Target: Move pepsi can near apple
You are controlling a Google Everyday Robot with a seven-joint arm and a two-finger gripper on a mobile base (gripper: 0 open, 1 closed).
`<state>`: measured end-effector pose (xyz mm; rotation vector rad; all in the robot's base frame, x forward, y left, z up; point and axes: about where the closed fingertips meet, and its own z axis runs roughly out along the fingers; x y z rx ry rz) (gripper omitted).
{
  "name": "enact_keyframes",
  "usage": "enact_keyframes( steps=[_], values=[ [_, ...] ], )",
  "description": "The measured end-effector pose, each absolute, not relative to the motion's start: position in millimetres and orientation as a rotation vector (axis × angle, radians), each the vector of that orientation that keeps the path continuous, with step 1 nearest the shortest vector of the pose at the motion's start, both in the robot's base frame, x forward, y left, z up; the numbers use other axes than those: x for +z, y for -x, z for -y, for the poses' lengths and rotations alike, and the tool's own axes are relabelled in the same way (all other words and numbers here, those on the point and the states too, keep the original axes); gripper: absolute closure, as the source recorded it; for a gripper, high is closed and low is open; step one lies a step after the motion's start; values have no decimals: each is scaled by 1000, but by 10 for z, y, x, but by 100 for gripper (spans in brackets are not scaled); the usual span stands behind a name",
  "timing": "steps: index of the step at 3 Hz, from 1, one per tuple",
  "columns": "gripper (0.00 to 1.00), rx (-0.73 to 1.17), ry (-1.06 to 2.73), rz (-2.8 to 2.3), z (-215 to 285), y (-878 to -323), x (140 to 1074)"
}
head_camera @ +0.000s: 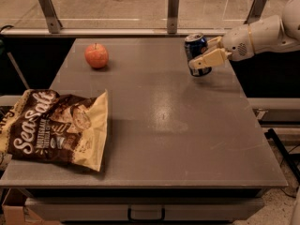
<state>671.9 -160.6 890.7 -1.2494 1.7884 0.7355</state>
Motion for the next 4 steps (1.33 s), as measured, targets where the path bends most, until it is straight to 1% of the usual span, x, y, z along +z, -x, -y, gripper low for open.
enact_keyframes(
  steps=[1,2,3,4],
  values=[
    [87,704,1223,-1760,1636,-6723,9285],
    [100,706,1224,-1757,1614,-6733,9292],
    [100,735,1235,-1743,1475,-6681,9240],
    [100,773,1257,-1685,1131,-6591,9207]
  ],
)
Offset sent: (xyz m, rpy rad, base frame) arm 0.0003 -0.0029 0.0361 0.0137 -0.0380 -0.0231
